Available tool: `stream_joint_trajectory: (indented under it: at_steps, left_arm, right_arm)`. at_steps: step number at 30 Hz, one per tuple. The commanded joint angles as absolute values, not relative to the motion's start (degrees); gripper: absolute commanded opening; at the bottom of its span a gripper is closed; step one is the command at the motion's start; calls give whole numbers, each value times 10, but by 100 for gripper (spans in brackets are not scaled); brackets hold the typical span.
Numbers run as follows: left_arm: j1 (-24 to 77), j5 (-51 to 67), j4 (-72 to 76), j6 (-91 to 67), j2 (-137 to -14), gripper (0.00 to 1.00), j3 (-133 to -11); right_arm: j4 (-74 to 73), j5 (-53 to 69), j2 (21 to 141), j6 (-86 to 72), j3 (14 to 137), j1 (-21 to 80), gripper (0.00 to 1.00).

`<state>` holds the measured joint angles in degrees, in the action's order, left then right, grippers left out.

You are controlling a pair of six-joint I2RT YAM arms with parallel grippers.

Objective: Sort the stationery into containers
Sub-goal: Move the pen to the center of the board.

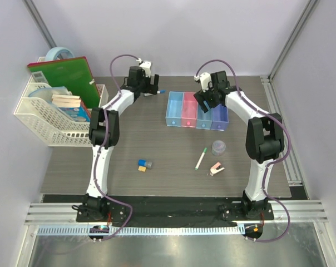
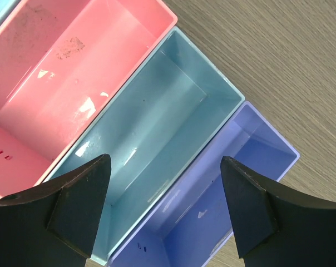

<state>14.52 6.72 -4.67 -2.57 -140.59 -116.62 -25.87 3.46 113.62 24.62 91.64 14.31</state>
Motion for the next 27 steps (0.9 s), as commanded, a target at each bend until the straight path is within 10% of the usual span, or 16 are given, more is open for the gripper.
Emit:
stream_joint_trajectory:
  at_steps: [1, 27]
  left_arm:
    - [148, 76, -38, -23, -1426, 100, -1215]
    - [199, -4, -155, 80, -1503, 100, -1337]
  right_arm:
    - [-264, 40, 1116, 248, 934, 139, 85]
    - [-264, 59, 1079, 212, 928, 109, 84]
